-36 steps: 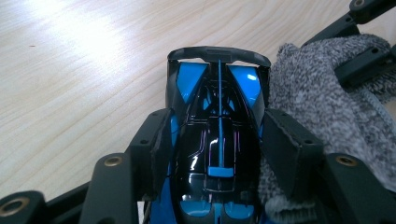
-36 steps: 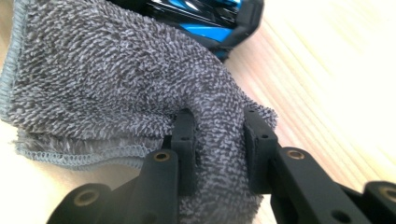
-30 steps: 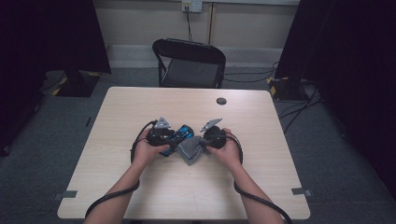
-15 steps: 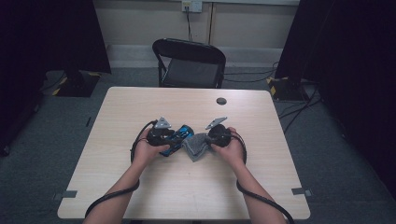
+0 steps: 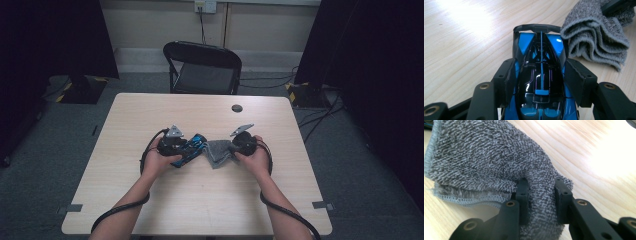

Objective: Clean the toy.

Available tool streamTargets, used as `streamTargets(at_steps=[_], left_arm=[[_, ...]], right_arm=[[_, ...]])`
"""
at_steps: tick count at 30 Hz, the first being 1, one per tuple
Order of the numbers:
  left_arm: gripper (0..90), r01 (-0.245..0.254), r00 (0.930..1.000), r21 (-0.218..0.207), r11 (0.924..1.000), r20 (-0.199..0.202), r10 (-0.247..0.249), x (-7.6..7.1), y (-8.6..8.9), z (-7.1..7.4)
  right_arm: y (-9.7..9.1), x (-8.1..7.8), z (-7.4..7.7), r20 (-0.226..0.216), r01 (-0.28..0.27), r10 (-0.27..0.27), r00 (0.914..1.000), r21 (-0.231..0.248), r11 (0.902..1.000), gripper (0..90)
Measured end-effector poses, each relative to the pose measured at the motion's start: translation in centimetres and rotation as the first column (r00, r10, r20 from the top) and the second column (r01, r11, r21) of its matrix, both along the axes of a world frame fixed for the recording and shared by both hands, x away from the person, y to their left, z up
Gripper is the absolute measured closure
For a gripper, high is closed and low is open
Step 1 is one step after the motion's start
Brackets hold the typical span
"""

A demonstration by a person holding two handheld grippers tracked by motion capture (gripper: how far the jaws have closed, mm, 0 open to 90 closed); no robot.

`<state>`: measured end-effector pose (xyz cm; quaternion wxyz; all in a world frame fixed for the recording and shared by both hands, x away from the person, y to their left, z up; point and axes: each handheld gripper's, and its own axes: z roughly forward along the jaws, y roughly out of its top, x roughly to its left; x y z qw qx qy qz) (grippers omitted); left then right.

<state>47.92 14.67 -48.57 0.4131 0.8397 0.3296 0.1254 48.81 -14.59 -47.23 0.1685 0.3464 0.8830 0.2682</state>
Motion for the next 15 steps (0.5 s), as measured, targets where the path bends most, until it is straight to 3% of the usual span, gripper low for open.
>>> streamTargets(at_steps=[11,15], left_arm=[[43.5,0.0,1.0,0.009,1.0,0.004,0.0,0.1,0.0,0.1],[43.5,0.001,1.0,0.008,1.0,-0.003,-0.001,0.1,0.0,0.1]], right_arm=[[-2.7,-0.5,0.8,0.02,0.056,-0.057,0.9982,0.024,0.9981,70.2],[-3.3,-1.1,1.4,0.032,0.043,-0.044,0.9985,0.055,0.9976,70.2]])
